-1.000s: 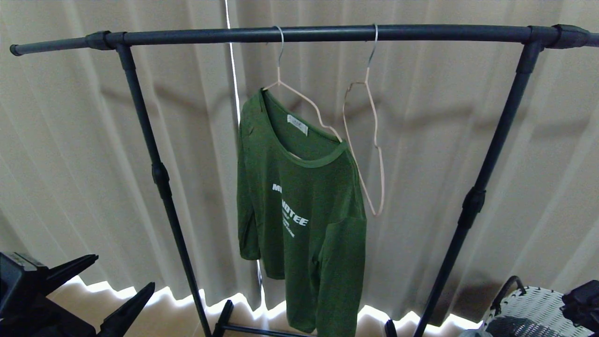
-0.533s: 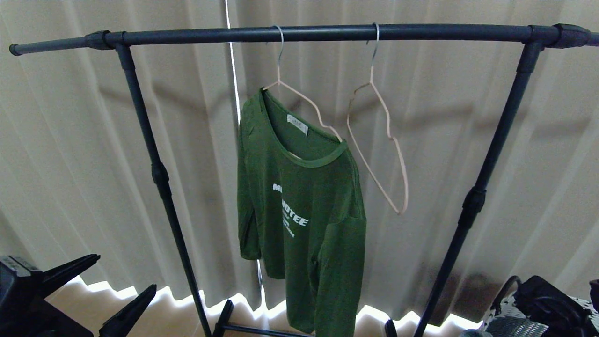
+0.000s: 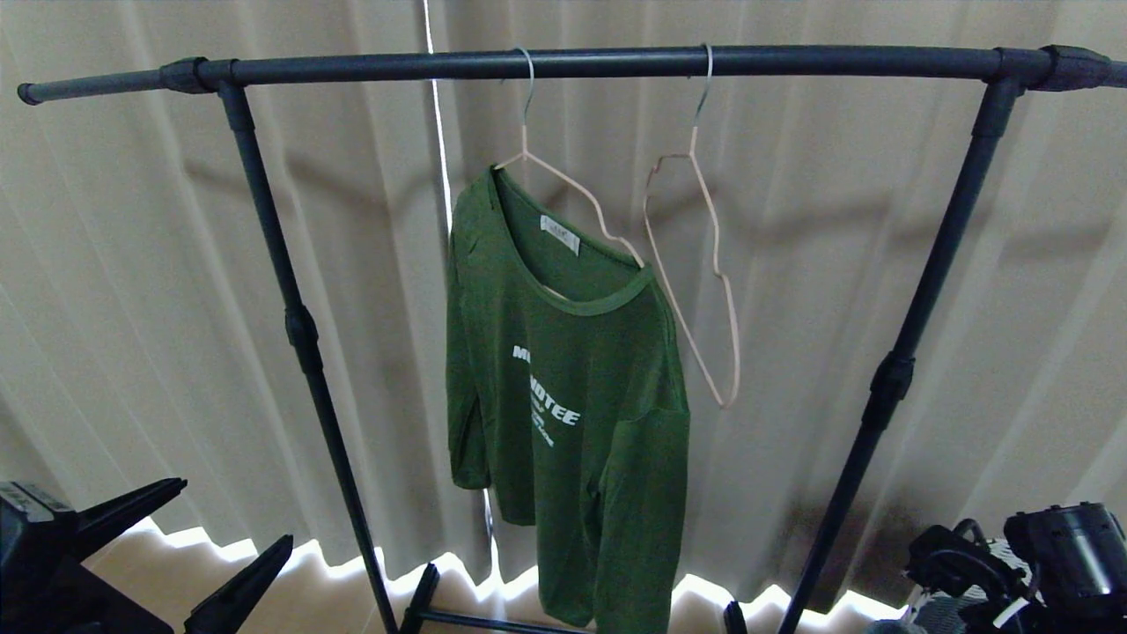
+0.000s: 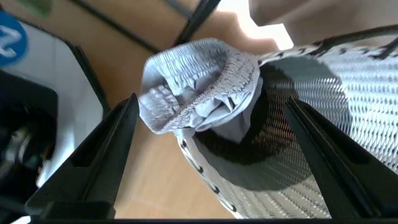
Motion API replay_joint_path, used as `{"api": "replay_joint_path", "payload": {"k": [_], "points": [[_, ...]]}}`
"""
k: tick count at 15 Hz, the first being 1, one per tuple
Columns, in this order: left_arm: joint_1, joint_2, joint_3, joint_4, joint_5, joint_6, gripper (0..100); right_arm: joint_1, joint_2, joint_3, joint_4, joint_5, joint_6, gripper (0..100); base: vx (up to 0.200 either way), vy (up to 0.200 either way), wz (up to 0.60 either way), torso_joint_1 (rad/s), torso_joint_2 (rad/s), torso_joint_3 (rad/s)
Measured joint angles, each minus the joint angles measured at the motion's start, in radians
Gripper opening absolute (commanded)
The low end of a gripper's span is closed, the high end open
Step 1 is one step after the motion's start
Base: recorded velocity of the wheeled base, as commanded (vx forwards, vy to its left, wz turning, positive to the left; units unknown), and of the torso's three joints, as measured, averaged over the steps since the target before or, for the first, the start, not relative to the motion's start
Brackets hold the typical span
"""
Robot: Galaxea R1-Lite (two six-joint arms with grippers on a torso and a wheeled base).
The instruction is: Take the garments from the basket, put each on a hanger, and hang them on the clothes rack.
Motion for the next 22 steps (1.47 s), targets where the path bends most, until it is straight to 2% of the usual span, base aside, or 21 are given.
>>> {"api": "replay_joint_path", "payload": {"k": [2,6,10,11,19,20,22], "points": [[0.000,-0.003,0.000,0.000,0.000,0.000,100,-0.002,0.093,-0.029,-0.050,-0.039,-0.002,100,0.000,0.000,0.00,0.000,0.00,0.000],[0.000,-0.019,-0.002,0.000,-0.001,0.001,100,-0.014,0.288,-0.052,-0.237,-0.155,-0.007,100,0.000,0.000,0.00,0.000,0.00,0.000],[-0.001,-0.025,-0.004,0.000,-0.001,0.001,100,-0.041,0.381,-0.062,-0.284,-0.184,-0.009,100,0.000,0.000,0.00,0.000,0.00,0.000],[-0.001,-0.025,-0.005,0.000,-0.001,0.001,100,-0.045,0.389,-0.063,-0.285,-0.184,-0.009,0,0.000,0.000,0.00,0.000,0.00,0.000],[-0.001,-0.033,-0.004,0.000,-0.001,0.000,100,-0.059,0.395,-0.046,-0.300,-0.187,-0.001,0,0.000,0.000,0.00,0.000,0.00,0.000],[-0.001,-0.034,-0.003,0.000,-0.001,0.000,100,-0.059,0.380,-0.029,-0.333,-0.184,-0.001,0,0.000,0.000,0.00,0.000,0.00,0.000],[-0.001,-0.034,-0.003,0.000,-0.001,0.000,100,-0.059,0.332,0.051,-0.498,-0.178,0.003,0,0.000,0.000,0.00,0.000,0.00,0.000]]}}
